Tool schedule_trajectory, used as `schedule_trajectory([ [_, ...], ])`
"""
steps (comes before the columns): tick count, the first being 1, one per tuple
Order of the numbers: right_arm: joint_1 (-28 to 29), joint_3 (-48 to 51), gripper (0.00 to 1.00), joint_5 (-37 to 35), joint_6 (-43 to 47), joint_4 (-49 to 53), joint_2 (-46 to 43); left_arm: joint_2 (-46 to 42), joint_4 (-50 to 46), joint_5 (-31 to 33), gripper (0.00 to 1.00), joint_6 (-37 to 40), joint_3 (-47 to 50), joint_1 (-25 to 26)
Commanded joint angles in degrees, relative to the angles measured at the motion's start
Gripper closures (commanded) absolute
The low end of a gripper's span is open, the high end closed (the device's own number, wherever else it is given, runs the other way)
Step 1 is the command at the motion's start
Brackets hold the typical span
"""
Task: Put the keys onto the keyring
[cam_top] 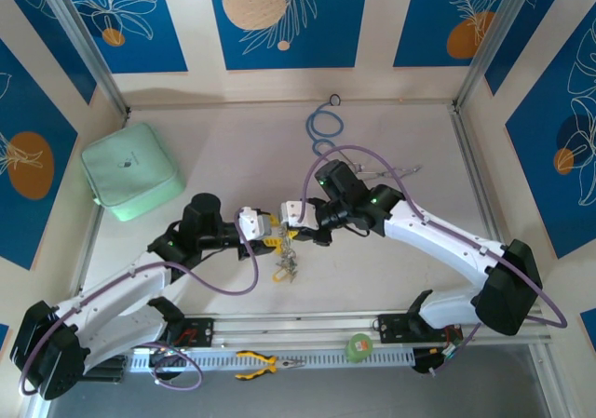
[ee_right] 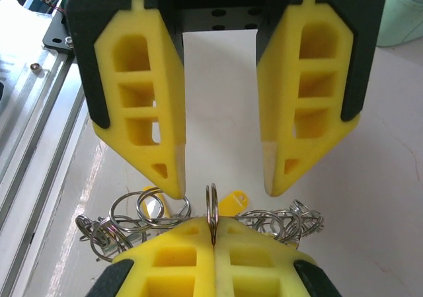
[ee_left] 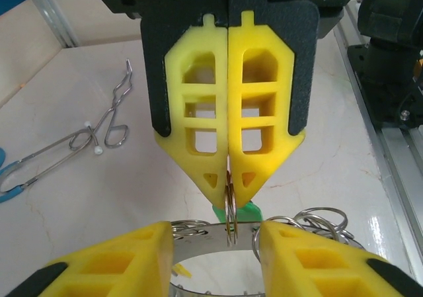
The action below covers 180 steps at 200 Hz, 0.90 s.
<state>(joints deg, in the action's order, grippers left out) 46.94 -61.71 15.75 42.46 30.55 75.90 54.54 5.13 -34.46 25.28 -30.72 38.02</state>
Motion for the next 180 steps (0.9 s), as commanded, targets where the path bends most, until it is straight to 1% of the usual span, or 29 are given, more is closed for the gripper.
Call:
schedule_trajectory([
  [1,0.9,-2.9,1.00,-0.1,1.6,1.0,0.5,0.5,-0.4,-1.6,0.64,1.3,-1.7,0.3],
  [15,1.2,-3.2,1.00,-0.1,1.6,1.0,0.7,0.8,0.2,-1.8,0.65,1.1,-1.6,0.3],
  [33,1.7,-3.7,1.00,-0.3,1.7,0.9,1.1,1.2,0.7,-1.8,0.70,1.1,-1.6,0.3],
  [51,2.3,-4.0,1.00,-0.4,1.8,1.1,1.3,1.3,1.0,-1.8,0.76,1.1,-1.6,0.3],
  [65,2.5,-4.1,1.00,-0.4,1.8,1.2,1.4,1.3,1.1,-1.6,0.84,1.2,-1.6,0.3],
  [87,2.5,-3.6,1.00,-0.5,1.5,1.4,1.1,1.1,1.0,-1.5,1.00,1.4,-1.6,0.3],
  [92,2.2,-3.2,0.99,-0.2,1.1,1.1,0.7,0.9,1.0,-1.5,1.00,1.4,-1.6,0.3],
  [106,0.3,-1.3,0.79,1.9,-1.6,-1.2,-0.9,0.5,1.3,-1.5,1.00,1.3,-1.3,0.3],
  [111,-0.7,-0.5,0.74,3.4,-2.7,-2.1,-1.6,0.3,1.5,-1.5,1.00,1.3,-1.2,0.3],
  [121,-2.7,1.1,0.67,6.0,-5.0,-3.5,-2.9,-0.1,2.1,-1.4,1.00,1.1,-0.8,0.4],
  [142,-5.1,3.7,0.65,9.7,-7.9,-4.3,-4.6,-0.6,3.2,-1.5,1.00,1.0,0.0,0.3],
  [180,-5.1,4.8,0.66,11.1,-10.2,-5.3,-4.4,-0.5,4.1,-1.8,1.00,1.1,0.3,0.3],
])
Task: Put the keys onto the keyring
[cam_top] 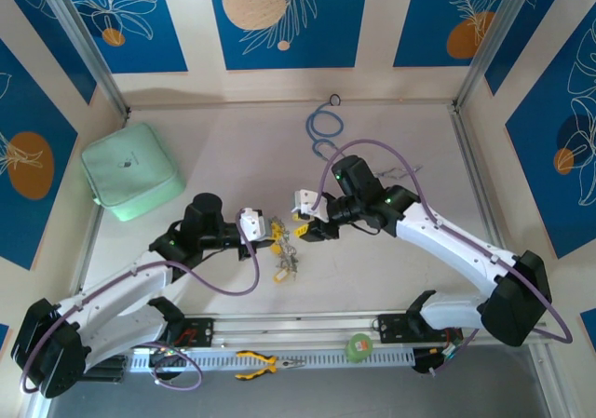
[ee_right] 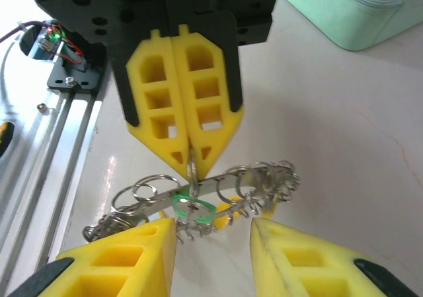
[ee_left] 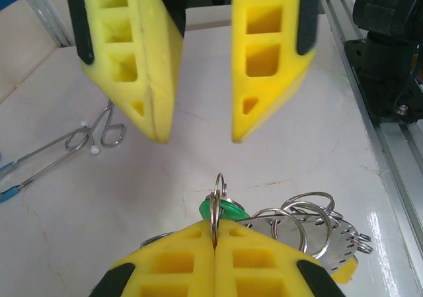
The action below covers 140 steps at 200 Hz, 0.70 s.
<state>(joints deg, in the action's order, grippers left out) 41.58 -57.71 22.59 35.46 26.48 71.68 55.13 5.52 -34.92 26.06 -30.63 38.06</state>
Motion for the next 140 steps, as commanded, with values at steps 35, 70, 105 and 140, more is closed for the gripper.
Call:
schedule_trajectory([
  [35,0.6,0.4,0.69,5.3,-3.8,-2.0,1.3,-0.8,3.7,-1.4,1.00,0.2,-0.1,0.3],
  [70,0.9,-0.3,0.75,4.9,-3.5,-1.8,2.7,-0.7,4.1,-1.3,1.00,0.0,0.0,0.3],
  [105,0.8,-0.5,0.90,4.7,-3.4,-2.0,3.0,-0.6,4.0,-1.3,1.00,-0.1,0.0,0.3],
  [140,-0.6,-0.6,1.00,3.3,-4.4,-1.0,2.7,-1.1,3.5,-1.1,1.00,0.1,0.2,0.3],
])
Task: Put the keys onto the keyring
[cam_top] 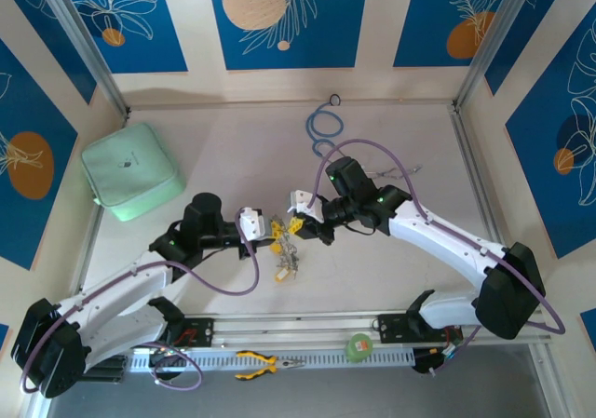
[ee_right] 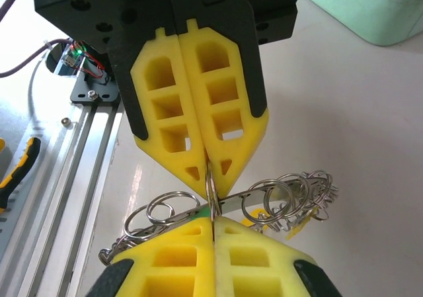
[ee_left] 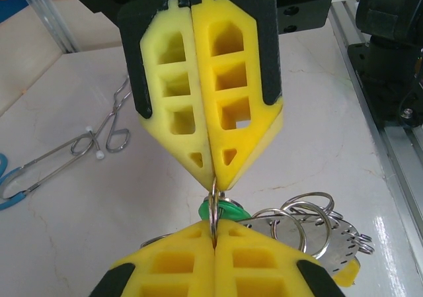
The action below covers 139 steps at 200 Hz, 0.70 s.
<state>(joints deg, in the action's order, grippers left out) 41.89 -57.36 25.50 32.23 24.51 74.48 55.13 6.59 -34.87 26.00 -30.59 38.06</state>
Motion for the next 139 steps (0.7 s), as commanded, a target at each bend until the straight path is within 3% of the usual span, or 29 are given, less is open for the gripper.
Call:
schedule_trajectory([
  [1,-1.1,-1.0,1.00,0.4,-1.3,1.1,-0.1,-1.2,2.5,-1.1,1.00,0.1,0.2,0.3],
  [87,-2.7,-2.2,1.00,4.6,-4.3,3.3,4.2,-0.6,4.5,-2.7,1.00,-0.7,0.2,0.3],
  [111,-2.0,-2.3,0.76,5.5,-4.2,1.2,4.1,0.3,7.9,-3.4,1.00,-2.7,0.7,0.3],
  [139,-3.1,2.0,0.66,6.0,-4.0,-4.5,-0.7,0.5,10.2,-3.5,1.00,-4.2,1.8,0.3],
])
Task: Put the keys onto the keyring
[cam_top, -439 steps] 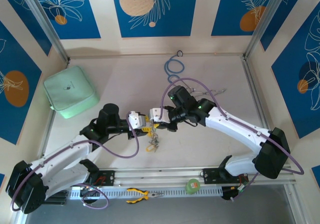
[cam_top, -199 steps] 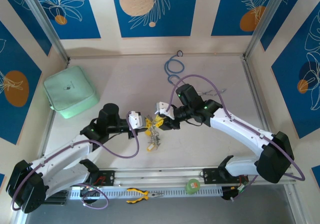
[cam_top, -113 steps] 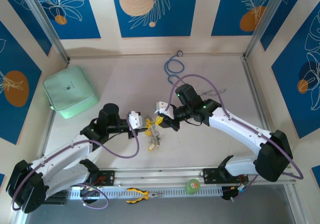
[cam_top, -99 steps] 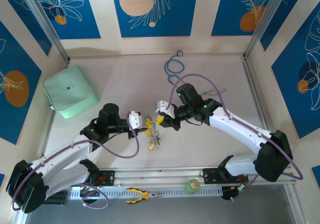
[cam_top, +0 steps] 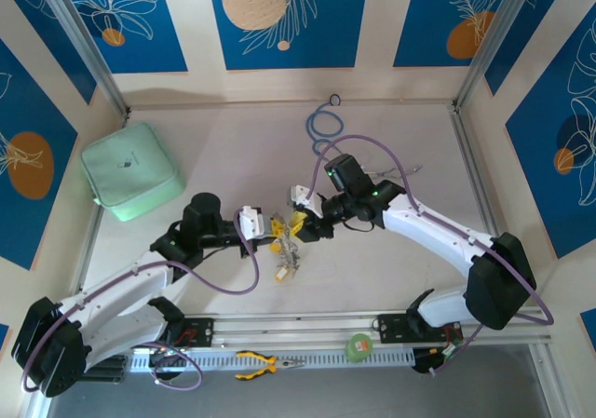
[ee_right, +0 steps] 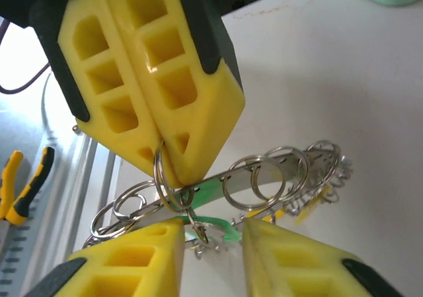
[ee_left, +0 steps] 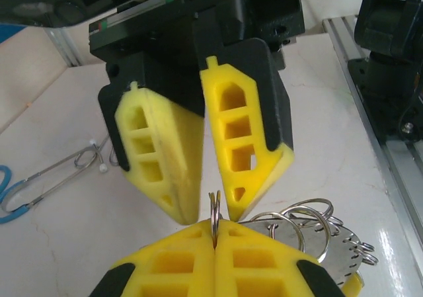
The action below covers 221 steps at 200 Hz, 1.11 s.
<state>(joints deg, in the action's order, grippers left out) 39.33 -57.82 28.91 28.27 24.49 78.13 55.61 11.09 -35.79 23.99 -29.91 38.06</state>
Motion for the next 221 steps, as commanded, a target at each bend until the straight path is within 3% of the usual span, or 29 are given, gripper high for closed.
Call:
schedule_trajectory([
  [1,-0.6,2.6,0.66,2.6,0.0,-4.6,-4.4,0.0,5.8,-2.6,1.00,-2.2,1.1,0.3],
  [79,0.3,4.3,0.69,5.2,1.9,-8.0,-4.8,0.2,8.2,-3.4,1.00,-4.6,2.1,0.2],
  [142,1.1,2.6,0.83,5.3,1.5,-9.3,-2.5,0.9,9.3,-3.8,1.00,-5.2,2.2,0.4],
  [181,1.1,2.4,1.00,5.1,1.3,-9.7,-2.6,0.5,8.4,-2.8,1.00,-4.9,2.2,0.3],
  [196,1.1,1.6,1.00,3.1,2.5,-7.2,-3.0,-0.4,7.2,-0.2,0.77,-4.3,2.3,0.3],
  [221,1.7,-0.8,1.00,-3.1,7.2,0.4,-3.2,-2.9,3.0,3.7,0.69,-2.5,1.8,0.4],
])
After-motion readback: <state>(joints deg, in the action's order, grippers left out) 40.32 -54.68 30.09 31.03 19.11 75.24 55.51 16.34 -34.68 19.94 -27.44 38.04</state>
